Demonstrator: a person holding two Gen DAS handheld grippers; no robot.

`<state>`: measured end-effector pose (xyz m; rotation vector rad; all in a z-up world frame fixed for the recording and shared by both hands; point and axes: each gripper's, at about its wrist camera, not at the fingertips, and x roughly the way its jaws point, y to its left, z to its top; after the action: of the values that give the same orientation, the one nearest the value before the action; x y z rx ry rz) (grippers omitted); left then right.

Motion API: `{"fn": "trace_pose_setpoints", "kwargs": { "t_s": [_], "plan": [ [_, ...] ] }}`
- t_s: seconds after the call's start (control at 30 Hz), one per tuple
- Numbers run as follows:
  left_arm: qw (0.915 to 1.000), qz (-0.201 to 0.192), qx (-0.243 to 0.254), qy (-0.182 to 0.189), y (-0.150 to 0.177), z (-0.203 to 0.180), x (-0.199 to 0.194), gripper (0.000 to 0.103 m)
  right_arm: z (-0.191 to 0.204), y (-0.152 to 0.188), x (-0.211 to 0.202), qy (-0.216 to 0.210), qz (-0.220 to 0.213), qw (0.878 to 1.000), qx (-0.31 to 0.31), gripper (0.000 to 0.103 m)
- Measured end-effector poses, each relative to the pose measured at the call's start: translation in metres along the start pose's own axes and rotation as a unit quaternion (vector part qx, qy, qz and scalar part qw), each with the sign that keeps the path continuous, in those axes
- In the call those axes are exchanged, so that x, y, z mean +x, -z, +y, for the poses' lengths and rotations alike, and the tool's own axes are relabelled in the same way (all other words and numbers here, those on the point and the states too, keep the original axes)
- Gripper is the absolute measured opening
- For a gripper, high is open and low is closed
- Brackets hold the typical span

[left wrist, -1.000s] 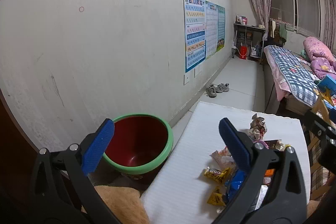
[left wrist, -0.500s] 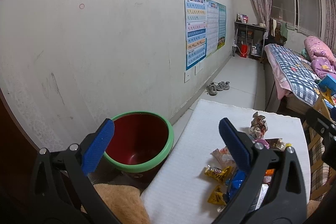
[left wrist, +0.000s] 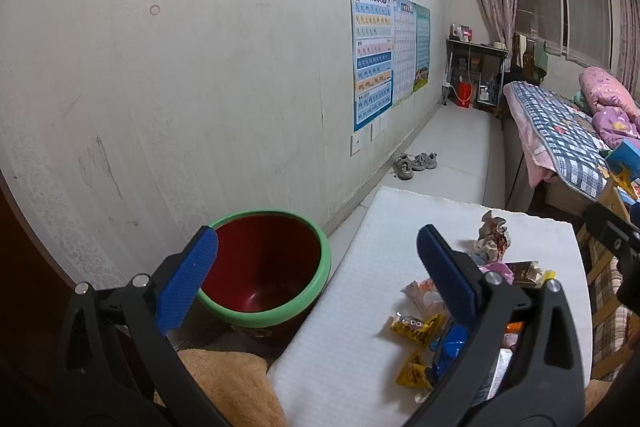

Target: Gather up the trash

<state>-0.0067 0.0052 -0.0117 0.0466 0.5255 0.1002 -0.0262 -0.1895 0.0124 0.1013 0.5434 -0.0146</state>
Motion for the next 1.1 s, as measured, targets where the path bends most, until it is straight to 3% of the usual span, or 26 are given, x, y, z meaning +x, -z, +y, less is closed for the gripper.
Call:
{"fn": "trace_pose_setpoints", "kwargs": {
  "t_s": [0.33, 0.5, 0.73, 0.87, 0.97, 1.07, 1.1],
  "plan": [
    [1.0000, 0.001, 0.002, 0.002, 0.003, -0.002, 0.000, 0.098, -0.004, 0.002, 0.000, 0.000, 0.005, 1.000, 0.006, 0.096],
    [0.9995, 0.007, 0.019, 0.026, 0.016, -0.012, 0.008, 0.098, -0.025, 0.015, 0.007, -0.004, 0.028, 0.999, 0.029, 0.096],
    [0.9881, 0.104, 0.057, 0.098, 0.066, -0.044, 0.048, 0.097, -0.063, 0.072, 0.031, 0.025, 0.125, 0.991, 0.050, 0.096],
    [0.9691, 0.170, 0.092, 0.154, 0.092, -0.075, 0.070, 0.095, -0.072, 0.099, 0.033, 0.012, 0.161, 0.985, 0.062, 0.096],
    [0.9590, 0.206, 0.096, 0.170, 0.104, -0.088, 0.084, 0.086, -0.069, 0.114, 0.031, -0.003, 0.181, 0.982, 0.061, 0.096],
    [0.9465, 0.246, 0.090, 0.189, 0.115, -0.095, 0.102, 0.057, -0.061, 0.126, 0.031, -0.023, 0.202, 0.977, 0.062, 0.096],
    [0.9435, 0.253, 0.085, 0.196, 0.118, -0.095, 0.105, 0.042, -0.057, 0.131, 0.033, -0.028, 0.210, 0.975, 0.060, 0.095]
  ]
}}
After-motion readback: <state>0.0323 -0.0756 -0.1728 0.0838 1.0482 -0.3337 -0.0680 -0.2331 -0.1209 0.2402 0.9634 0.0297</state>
